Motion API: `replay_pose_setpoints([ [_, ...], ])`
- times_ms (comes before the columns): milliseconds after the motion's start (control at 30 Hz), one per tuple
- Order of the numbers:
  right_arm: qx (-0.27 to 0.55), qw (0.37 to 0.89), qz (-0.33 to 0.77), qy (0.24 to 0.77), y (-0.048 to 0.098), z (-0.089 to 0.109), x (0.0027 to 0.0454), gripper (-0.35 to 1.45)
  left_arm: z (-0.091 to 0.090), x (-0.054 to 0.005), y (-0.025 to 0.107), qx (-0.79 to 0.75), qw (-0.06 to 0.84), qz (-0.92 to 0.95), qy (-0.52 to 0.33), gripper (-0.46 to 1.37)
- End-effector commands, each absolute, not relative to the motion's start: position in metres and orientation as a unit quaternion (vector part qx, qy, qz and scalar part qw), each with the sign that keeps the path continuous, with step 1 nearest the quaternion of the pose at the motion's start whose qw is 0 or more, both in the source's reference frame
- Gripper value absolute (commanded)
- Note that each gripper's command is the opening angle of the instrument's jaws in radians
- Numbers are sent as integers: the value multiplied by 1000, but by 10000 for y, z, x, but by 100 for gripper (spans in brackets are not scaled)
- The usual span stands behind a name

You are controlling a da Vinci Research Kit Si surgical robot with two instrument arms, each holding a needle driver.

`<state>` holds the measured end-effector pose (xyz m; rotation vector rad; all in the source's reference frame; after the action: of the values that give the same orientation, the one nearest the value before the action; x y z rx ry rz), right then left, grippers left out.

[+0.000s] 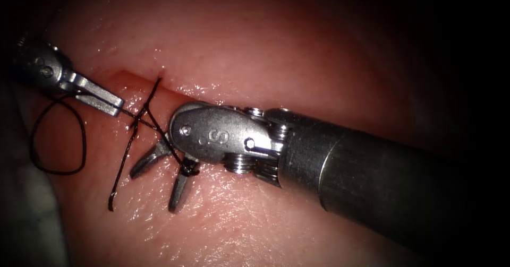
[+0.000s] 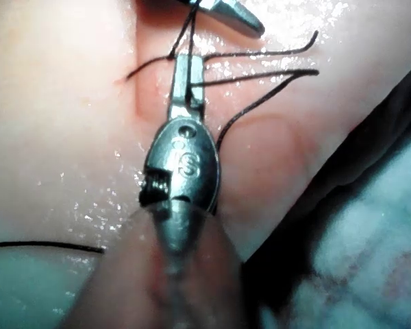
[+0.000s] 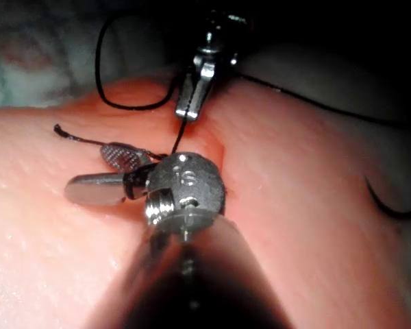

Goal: Wound Closure
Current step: Grab the suture tail with the right gripper

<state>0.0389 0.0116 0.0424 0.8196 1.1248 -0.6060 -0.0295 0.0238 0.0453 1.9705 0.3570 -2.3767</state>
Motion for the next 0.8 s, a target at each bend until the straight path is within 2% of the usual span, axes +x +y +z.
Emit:
replay_pose_setpoints([
  [33, 373, 723, -278, 511, 117, 425, 390, 101, 452, -294, 238, 634, 17, -765, 115, -35],
  [800, 389, 687, -326, 520, 122, 421, 443, 97, 447, -267, 239, 635, 13, -765, 110, -35],
])
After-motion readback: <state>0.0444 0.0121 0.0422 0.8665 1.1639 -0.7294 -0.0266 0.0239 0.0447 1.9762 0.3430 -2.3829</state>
